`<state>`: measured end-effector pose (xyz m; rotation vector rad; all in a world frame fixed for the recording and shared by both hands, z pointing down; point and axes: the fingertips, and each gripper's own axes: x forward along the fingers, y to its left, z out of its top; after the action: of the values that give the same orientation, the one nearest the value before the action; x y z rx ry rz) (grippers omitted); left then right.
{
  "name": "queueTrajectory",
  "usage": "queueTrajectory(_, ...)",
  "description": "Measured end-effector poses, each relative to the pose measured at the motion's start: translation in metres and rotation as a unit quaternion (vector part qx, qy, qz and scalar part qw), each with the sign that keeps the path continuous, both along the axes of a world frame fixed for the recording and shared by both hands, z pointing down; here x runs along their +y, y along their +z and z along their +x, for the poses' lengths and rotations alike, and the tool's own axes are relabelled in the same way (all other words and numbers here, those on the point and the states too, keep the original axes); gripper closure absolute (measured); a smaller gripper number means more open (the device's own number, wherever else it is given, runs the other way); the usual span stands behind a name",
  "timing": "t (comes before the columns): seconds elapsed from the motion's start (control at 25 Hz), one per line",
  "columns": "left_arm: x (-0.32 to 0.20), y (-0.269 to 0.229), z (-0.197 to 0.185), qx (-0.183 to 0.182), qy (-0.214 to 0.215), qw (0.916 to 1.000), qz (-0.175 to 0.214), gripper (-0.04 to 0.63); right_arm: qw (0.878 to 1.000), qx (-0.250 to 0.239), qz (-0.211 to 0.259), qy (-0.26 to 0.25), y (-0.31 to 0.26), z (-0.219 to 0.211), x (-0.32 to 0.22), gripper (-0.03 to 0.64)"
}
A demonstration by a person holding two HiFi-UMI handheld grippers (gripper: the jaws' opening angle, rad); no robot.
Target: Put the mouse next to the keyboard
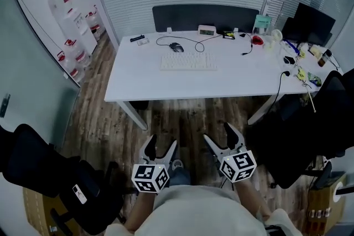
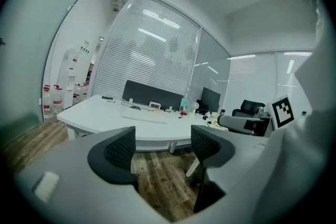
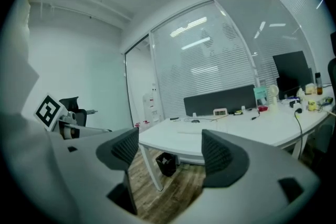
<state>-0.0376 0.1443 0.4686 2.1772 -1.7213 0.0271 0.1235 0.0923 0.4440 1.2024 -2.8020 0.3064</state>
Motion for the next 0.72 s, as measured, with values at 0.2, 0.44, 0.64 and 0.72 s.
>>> queueTrajectory(0.2, -0.049, -0.007, -0.033, 0.002, 0.006, 1.0, 0.005, 0.279, 1.0, -0.006, 0.007, 0.008, -0.009, -0.032, -0.048, 0.267)
queueTrajectory(0.44, -0.101, -0.008, -0.063, 0.0, 0.018, 0.9998, 0.003, 0.279, 1.0, -0.013, 0.01, 0.02, -0.014, -0.063, -0.1, 0.267)
queueTrajectory(0.64, -0.141, -0.007, -0.089, 0.0, 0.029, 0.9996, 0.002, 0.279, 0.999, -0.017, 0.014, 0.032, -0.014, -0.087, -0.137, 0.267)
queueTrajectory(0.72, -0.154, -0.005, -0.098, 0.001, 0.032, 0.9995, 0.003, 0.279, 0.999, -0.019, 0.015, 0.036, -0.014, -0.095, -0.149, 0.267)
